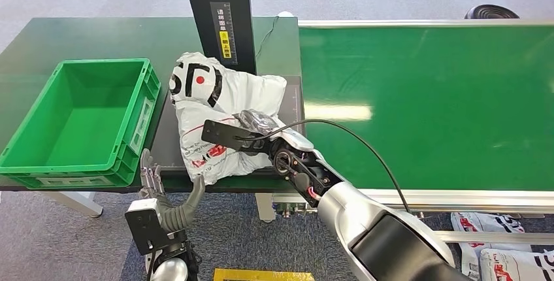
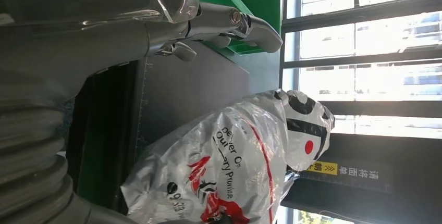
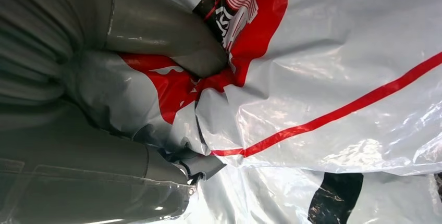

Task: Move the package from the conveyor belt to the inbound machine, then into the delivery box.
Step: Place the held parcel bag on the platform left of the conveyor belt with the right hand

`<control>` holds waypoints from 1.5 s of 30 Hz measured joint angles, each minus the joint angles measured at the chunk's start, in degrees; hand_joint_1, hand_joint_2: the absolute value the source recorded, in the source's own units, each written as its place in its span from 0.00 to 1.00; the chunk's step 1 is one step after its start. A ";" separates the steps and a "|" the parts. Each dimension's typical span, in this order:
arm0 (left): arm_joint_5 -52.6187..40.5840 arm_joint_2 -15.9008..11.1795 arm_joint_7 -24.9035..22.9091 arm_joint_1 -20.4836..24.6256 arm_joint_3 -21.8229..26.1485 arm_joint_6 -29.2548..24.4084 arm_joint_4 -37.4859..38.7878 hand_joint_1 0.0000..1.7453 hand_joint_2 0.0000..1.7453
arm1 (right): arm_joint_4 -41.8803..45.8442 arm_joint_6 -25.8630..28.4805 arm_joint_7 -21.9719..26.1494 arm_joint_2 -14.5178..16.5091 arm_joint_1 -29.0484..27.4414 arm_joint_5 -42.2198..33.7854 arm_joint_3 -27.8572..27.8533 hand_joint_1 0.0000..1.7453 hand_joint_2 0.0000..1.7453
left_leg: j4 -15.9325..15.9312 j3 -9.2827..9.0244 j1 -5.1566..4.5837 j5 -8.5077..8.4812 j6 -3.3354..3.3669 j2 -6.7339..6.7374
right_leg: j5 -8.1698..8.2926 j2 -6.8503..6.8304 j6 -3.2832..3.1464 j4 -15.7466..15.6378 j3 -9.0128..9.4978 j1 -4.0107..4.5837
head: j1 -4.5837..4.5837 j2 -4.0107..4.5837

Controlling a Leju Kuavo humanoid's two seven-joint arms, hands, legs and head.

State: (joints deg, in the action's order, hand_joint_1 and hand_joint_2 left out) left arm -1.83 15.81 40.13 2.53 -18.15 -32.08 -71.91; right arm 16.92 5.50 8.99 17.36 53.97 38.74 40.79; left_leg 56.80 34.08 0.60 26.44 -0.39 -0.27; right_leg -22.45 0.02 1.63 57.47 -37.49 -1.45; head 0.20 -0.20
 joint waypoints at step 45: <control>0.19 0.27 0.00 0.34 0.04 0.38 1.99 0.00 1.00 | -1.19 5.21 -8.88 0.33 5.24 4.07 0.50 0.00 1.00 | 0.00 0.01 0.00 0.00 0.00 0.00 | 0.00 0.00 0.00 0.00 -0.02 0.00 | 0.00 0.00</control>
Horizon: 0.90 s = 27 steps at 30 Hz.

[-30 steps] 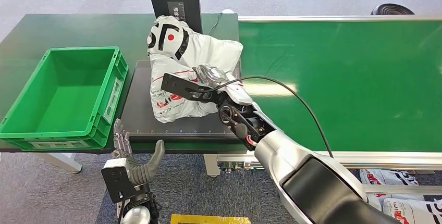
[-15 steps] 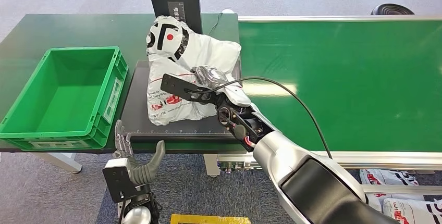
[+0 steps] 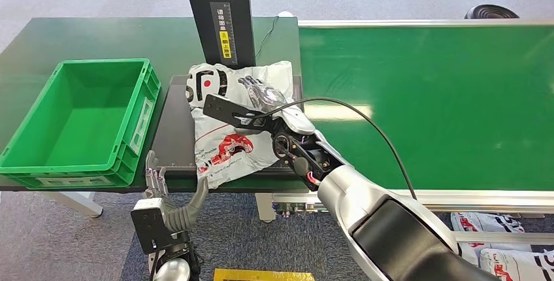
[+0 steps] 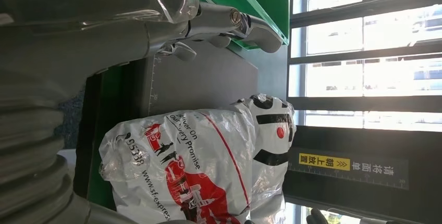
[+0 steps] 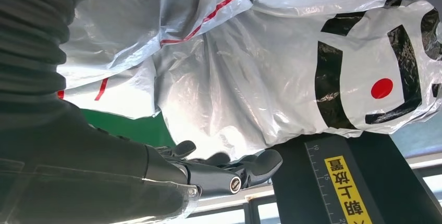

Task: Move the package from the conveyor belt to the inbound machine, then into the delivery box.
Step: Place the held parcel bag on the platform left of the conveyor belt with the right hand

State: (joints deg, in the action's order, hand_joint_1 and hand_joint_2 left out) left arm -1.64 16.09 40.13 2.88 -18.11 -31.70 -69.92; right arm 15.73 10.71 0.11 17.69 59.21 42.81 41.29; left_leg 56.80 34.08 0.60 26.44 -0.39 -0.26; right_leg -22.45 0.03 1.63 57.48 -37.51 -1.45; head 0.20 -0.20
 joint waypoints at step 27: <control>0.47 -0.19 0.00 1.00 -0.44 -0.14 0.37 0.00 1.00 | 0.50 2.21 -0.70 -6.40 17.88 0.26 -5.69 0.00 1.00 | 0.04 0.01 -0.01 -0.02 0.01 -0.01 | 0.03 0.00 0.01 0.00 0.00 -0.01 | 0.00 0.00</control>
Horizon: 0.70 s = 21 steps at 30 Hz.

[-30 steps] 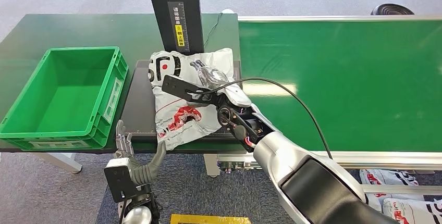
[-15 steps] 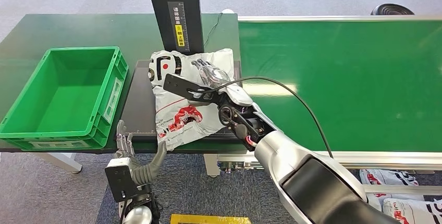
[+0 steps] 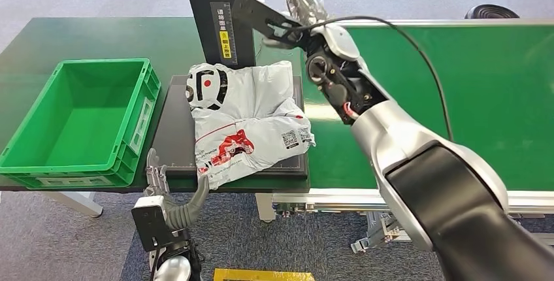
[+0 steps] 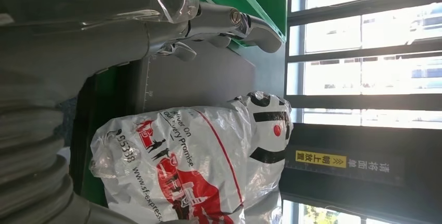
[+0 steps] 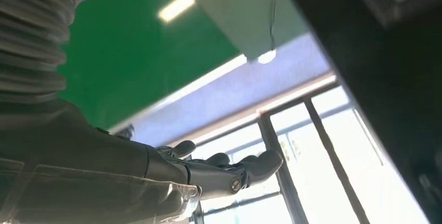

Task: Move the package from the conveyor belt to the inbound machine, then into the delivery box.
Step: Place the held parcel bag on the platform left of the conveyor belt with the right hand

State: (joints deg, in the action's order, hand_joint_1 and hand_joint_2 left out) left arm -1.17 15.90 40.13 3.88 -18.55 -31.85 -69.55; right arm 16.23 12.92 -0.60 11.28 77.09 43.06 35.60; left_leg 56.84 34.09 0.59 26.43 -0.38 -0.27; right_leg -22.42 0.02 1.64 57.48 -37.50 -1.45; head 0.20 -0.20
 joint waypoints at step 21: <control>0.88 -1.08 0.00 -4.06 0.79 -4.96 -5.31 0.00 1.00 | 19.87 2.58 37.81 -9.71 -21.49 -30.92 -17.61 0.00 1.00 | -0.01 -0.14 0.01 0.10 0.05 -0.18 | -0.09 -0.16 0.07 -0.03 0.26 0.00 | -0.01 0.00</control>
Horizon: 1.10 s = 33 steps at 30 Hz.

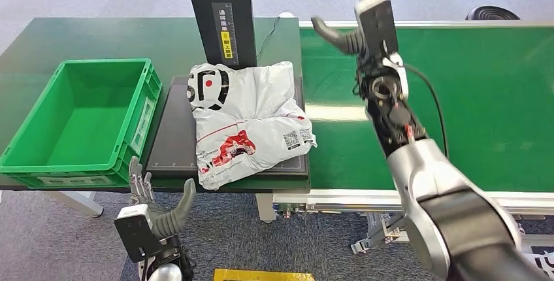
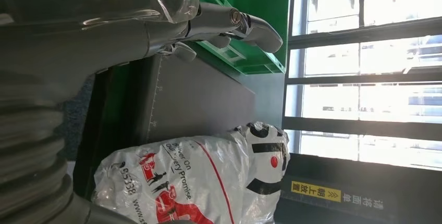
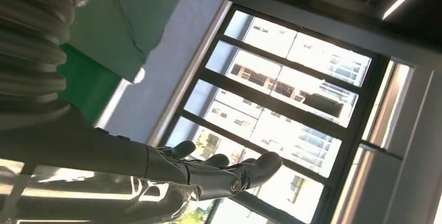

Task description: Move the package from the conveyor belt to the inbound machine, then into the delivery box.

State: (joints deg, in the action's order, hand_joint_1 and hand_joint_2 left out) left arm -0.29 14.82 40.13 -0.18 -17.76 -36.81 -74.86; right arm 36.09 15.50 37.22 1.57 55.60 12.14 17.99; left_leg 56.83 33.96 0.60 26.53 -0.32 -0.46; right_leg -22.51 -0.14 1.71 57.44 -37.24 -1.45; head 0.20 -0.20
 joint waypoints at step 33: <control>-13.19 -1.03 -0.59 -2.96 1.08 1.43 -3.98 0.00 1.00 | 38.19 6.40 2.47 8.28 -58.44 -3.94 5.83 0.00 1.00 | -0.07 0.13 0.02 0.13 -0.05 0.05 | -0.18 0.03 -0.03 0.00 -0.17 0.02 | 0.01 0.00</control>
State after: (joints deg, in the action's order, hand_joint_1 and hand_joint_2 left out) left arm -13.48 13.79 39.54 -3.14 -16.68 -35.37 -78.83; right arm 74.28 21.89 39.69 9.86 -2.84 8.20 23.82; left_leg 56.76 34.08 0.62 26.66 -0.37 -0.41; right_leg -22.69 -0.11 1.68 57.44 -37.41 -1.44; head 0.20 -0.20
